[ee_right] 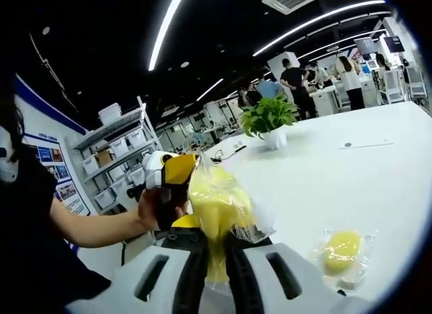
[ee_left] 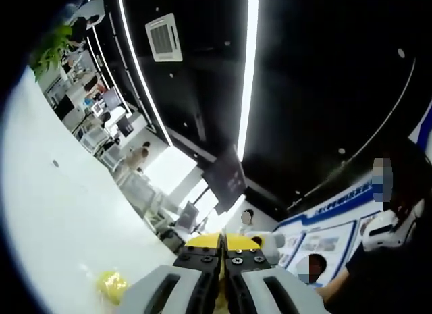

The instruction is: Compare the silicone blocks by pressing each to a similar depth, holding the contact briefly, and releasing to observe deformation and rebound differences across the visible hardness samples.

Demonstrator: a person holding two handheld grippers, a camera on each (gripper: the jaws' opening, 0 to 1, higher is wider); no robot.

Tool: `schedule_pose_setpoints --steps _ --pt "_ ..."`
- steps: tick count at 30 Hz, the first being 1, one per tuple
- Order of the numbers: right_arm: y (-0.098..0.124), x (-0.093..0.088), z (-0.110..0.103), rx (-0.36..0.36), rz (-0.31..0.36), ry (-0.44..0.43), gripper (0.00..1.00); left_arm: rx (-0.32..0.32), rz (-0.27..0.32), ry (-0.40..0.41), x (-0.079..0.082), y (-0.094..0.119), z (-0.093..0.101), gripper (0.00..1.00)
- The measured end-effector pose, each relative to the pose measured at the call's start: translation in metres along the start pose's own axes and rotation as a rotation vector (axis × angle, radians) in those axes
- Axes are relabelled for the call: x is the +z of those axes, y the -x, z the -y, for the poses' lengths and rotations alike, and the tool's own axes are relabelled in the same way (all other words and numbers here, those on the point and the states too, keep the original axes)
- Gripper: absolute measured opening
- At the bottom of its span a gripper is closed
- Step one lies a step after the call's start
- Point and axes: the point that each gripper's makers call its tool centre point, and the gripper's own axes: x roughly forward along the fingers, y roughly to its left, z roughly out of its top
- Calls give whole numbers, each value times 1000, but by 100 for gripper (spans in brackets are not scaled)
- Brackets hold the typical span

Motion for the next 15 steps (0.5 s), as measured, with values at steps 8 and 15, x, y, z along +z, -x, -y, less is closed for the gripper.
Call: schedule_pose_setpoints --steps 8,15 --pt "-2 1 0 6 28 -24 9 18 9 -3 4 0 -3 0" --pt "1 -5 9 -45 40 -55 21 5 26 105 -3 -1 -8 0"
